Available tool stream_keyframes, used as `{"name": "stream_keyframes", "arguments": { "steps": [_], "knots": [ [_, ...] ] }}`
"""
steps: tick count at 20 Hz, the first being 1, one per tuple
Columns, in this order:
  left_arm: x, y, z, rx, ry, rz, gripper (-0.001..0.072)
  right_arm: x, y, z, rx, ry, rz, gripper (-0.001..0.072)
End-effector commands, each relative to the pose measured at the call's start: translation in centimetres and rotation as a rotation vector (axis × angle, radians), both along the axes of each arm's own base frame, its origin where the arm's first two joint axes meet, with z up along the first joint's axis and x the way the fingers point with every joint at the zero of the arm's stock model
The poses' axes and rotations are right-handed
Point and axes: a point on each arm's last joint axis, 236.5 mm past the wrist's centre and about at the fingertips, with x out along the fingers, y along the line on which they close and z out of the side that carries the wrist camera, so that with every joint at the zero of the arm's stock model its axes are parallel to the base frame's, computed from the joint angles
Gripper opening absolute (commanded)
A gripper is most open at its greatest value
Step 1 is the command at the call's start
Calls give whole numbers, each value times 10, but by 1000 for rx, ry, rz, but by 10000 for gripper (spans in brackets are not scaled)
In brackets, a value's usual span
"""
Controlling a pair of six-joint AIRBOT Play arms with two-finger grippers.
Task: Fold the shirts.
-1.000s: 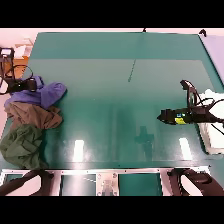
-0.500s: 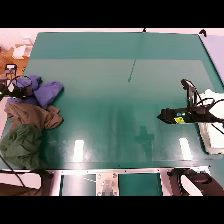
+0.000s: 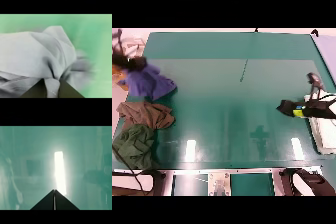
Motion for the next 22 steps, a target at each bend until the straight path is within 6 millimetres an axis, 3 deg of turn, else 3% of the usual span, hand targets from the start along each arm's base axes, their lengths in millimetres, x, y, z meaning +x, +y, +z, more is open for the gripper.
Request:
{"name": "stream_keyframes", "arguments": {
  "steps": [1, 4, 6, 8, 10, 11, 12, 13, 14, 15, 17, 19, 21, 22],
  "knots": [
    [-46, -176, 72, -266, 28, -361, 24, 18, -70, 30, -6, -75, -231, 16],
    [-120, -318, 56, -326, 147, -657, 24, 21, -123, 52, 17, -110, -393, 16],
    [-164, -395, 38, -317, 147, -797, 24, 21, -130, 51, 38, -95, -387, 17],
    [-193, -441, 12, -275, 142, -877, 24, 18, -120, 37, 78, -34, -340, 18],
    [-208, -465, -17, -253, 181, -915, 25, 15, -108, 21, 128, 44, -307, 22],
    [-208, -471, -32, -251, 201, -915, 26, 15, -104, 15, 133, 66, -287, 59],
    [-205, -475, -46, -255, 221, -905, 27, 15, -99, 10, 139, 79, -264, 166],
    [-201, -476, -56, -252, 230, -896, 228, 14, -94, 6, 146, 93, -249, 268],
    [-195, -471, -60, -244, 234, -881, 581, 12, -88, 2, 152, 110, -233, 298],
    [-189, -459, -58, -249, 262, -847, 636, 8, -81, -2, 160, 132, -215, 303],
    [-183, -415, -46, -228, 369, -815, 636, -10, -61, -24, 184, 212, -158, 413],
    [-193, -363, -37, -207, 519, -765, 636, -31, -32, -54, 251, 294, -116, 421],
    [-223, -339, -43, -218, 663, -736, 636, -31, -1, -70, 335, 260, -62, 429],
    [-244, -343, -48, -248, 704, -743, 636, -24, 8, -77, 360, 231, -52, 429]
  ]
}}
